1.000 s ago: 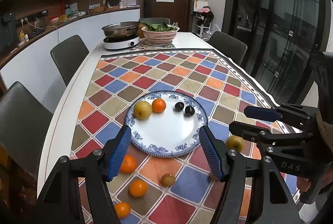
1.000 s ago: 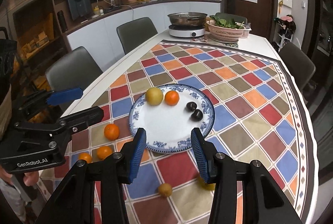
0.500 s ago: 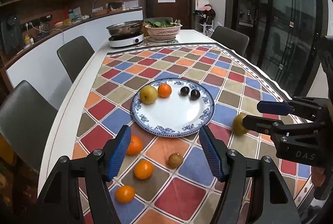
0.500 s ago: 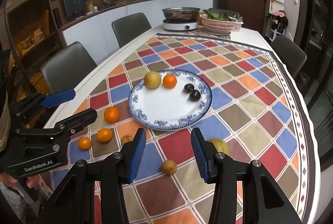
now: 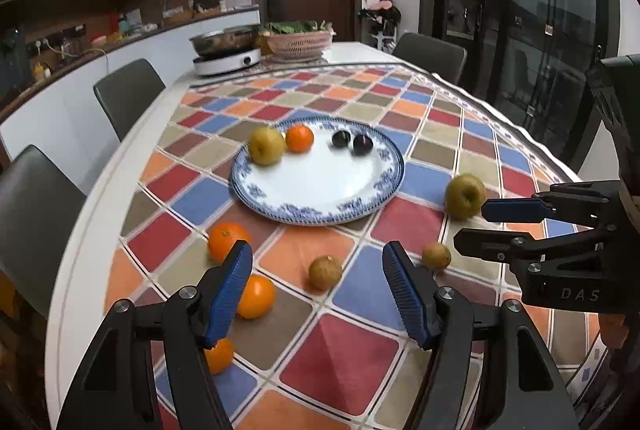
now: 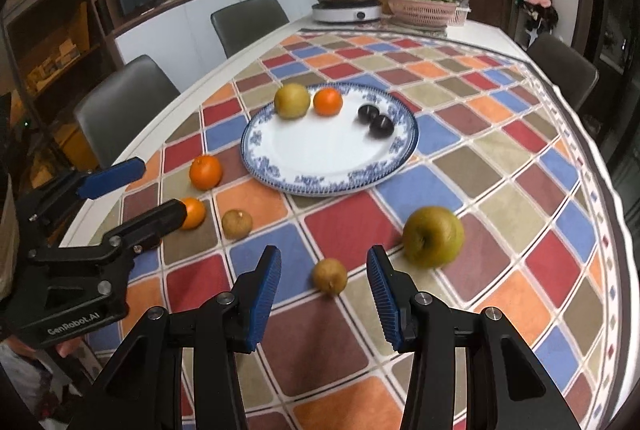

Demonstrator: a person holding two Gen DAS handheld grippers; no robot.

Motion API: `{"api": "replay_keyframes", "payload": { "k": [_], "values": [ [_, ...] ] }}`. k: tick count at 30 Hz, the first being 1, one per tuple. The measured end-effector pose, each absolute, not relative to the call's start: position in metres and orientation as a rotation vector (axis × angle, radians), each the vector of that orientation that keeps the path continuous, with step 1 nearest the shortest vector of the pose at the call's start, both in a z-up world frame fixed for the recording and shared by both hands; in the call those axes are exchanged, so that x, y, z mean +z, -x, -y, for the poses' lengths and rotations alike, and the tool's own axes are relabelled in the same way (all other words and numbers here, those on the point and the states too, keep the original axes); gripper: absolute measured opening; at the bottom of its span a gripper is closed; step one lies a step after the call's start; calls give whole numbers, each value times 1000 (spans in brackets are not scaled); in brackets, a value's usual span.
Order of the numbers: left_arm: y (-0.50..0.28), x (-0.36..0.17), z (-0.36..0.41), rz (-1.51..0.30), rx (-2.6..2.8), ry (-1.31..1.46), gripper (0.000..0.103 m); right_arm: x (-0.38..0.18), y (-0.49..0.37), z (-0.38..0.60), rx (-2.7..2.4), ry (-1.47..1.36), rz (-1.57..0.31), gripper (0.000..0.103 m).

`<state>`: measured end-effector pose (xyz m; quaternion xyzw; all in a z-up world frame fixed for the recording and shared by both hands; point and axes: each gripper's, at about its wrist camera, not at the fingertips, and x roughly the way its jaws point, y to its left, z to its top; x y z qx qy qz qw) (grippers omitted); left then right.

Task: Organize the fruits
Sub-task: 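Open both tools and withdraw them from the plate toward the remaining fruits, then grasp a small brown fruit with the left tool while the right tool grasps another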

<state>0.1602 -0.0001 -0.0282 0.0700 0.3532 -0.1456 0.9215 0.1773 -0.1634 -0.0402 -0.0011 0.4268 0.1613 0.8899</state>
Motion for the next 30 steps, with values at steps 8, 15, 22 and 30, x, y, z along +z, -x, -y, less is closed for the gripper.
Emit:
{"api": "replay_keyframes", "payload": {
  "k": [8,15,22,30],
  "values": [
    [-173,-53,2,-795,-315,-138,66,-64,-184,162,339,-10,-947,46],
    [-188,-69,7,-842,-318,-160,54,-78,-190,160,353,-21,-980,46],
    [-199,-78,12,-884,-319,-162,44,-83,-195,158,358,-25,-992,42],
    [-209,-88,13,-946,-319,-139,32,-91,-201,156,361,-29,-1014,33]
  ]
}}
